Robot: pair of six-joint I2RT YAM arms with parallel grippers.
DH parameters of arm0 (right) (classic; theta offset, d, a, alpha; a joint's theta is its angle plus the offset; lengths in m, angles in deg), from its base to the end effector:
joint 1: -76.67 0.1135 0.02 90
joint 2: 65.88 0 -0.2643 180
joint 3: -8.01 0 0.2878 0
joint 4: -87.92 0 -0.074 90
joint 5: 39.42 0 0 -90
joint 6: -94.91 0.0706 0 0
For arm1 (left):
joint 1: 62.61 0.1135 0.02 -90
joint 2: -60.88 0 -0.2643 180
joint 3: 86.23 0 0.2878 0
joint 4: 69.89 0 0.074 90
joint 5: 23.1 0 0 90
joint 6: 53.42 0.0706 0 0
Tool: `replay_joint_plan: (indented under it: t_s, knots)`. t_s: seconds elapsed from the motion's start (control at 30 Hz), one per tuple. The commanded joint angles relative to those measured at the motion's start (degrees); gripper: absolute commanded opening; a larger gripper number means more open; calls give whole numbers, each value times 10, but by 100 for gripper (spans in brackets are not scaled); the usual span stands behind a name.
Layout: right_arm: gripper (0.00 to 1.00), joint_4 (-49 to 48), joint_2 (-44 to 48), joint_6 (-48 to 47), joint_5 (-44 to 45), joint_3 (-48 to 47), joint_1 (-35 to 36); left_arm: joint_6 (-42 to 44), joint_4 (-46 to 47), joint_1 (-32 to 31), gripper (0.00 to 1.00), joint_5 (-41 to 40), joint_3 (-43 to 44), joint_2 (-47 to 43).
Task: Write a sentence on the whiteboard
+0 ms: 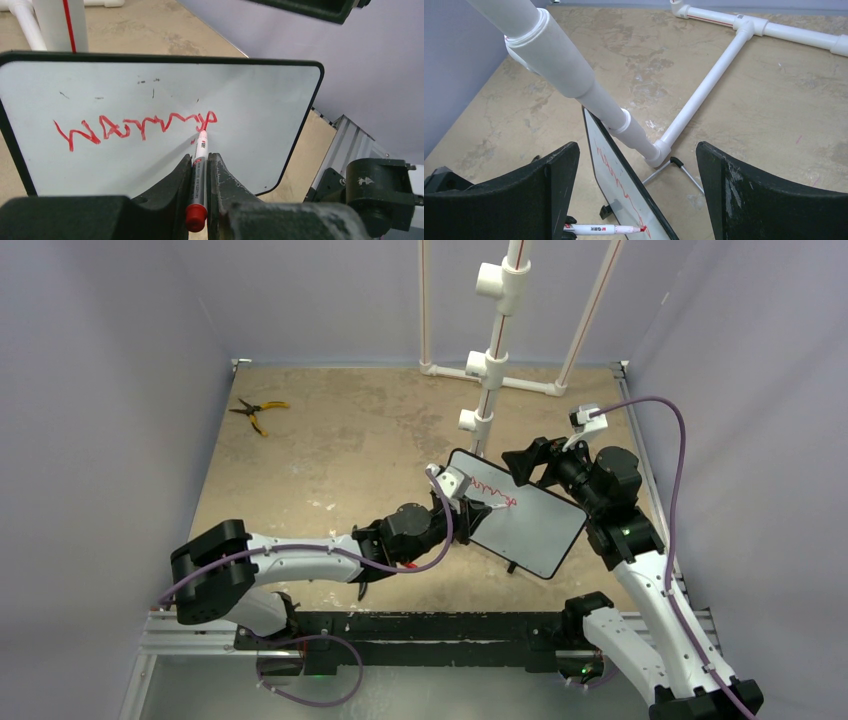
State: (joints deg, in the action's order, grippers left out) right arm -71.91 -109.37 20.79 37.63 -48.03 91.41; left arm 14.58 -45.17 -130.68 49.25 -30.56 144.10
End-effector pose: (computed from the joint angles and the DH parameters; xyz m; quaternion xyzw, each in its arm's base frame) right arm 0.2384 0.0791 0.3390 -0.0668 0.7484 0.2546 0.6087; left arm 0.1637 -0.3492 0.2359 0.1827 0.7001 -0.4035 0.5601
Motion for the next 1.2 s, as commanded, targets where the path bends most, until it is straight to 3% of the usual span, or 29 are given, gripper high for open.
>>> replay_joint_plan:
  t_s: [0.0,0.4,0.73,1.17]
  knots:
    - [89,-18,6,5,5,3,3,-16,10,0,0,-4,-21,-13]
    - [89,-17,3,5,7,3,3,-3,23,0,0,6,-9,-5]
    - [89,-19,3,5,10,3,2,-5,50,0,0,71,9,-11]
    - [89,-19,6,5,11,2,3,31,39,0,0,16,49,-5]
